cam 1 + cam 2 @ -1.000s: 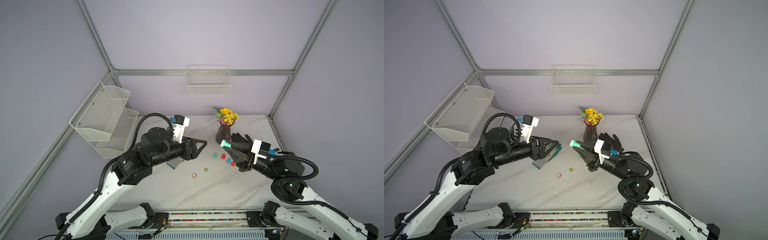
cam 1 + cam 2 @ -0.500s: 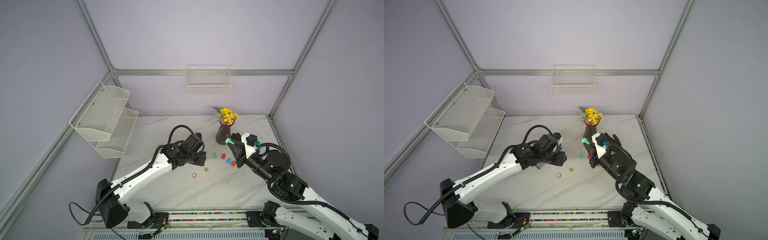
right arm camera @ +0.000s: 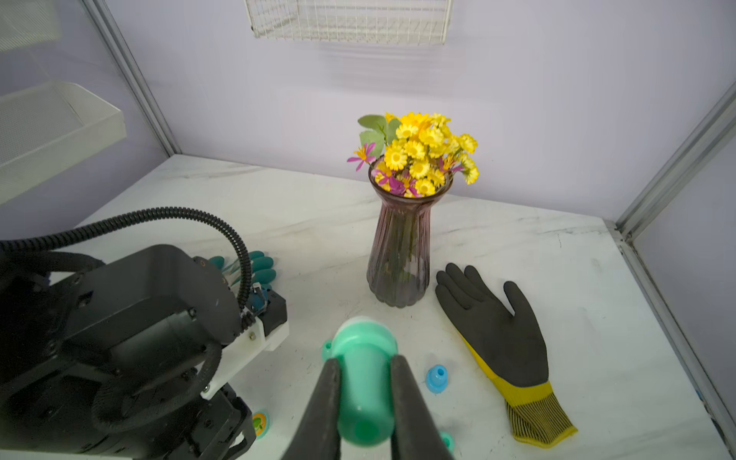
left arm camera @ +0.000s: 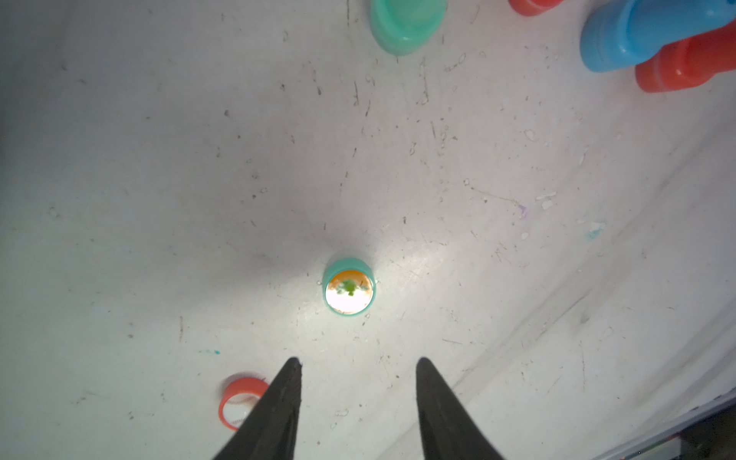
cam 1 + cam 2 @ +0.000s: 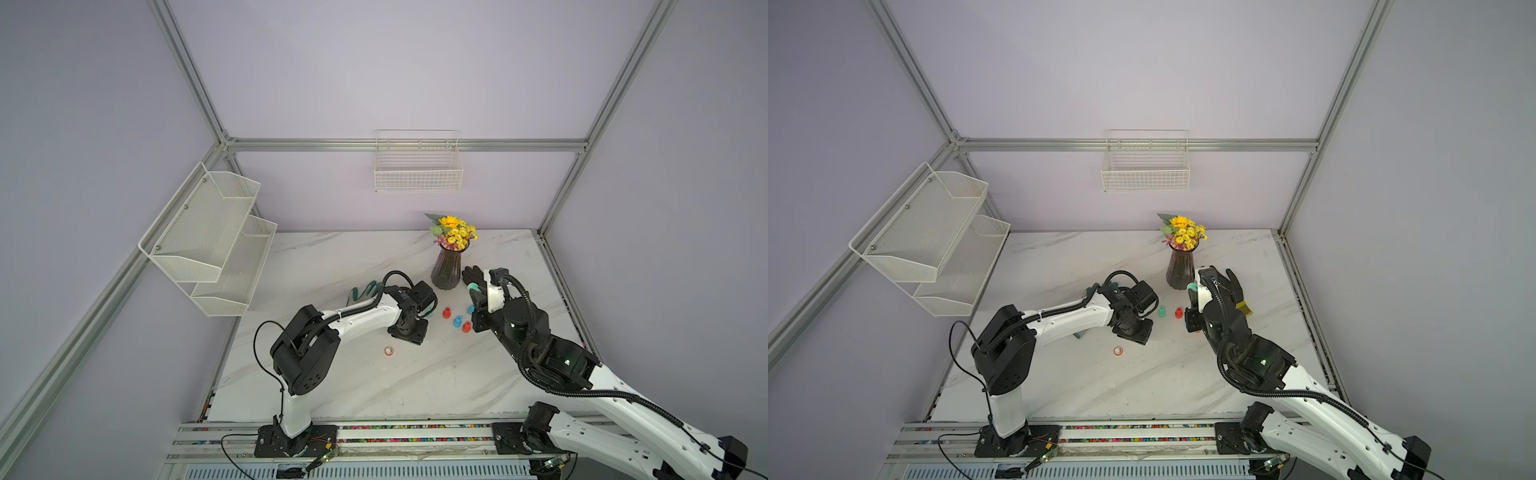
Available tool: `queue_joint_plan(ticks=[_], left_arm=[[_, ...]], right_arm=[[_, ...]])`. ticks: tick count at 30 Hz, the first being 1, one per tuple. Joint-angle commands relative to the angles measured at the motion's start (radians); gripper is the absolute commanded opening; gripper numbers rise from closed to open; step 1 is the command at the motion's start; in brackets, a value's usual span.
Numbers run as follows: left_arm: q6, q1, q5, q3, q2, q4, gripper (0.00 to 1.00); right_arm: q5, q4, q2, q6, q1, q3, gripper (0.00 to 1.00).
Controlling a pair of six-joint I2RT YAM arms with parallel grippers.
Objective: Close the stamp cap
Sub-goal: Pick up the cover from the center of the board.
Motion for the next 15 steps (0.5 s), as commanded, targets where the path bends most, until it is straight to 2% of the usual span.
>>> queue_joint_plan(ticks=[1, 15], left_arm=[[0.025, -0.007, 0.008, 0.047, 0.020, -0.012, 0.46], [0.044, -0.008, -0.026, 0.077, 0.135, 0.000, 0.36]], right_arm=[[-0.019, -0.042, 0.017, 0.058, -0.013, 0.025, 0.00], [-0.075, -0.042, 0.027, 0.061, -0.019, 0.025, 0.00]])
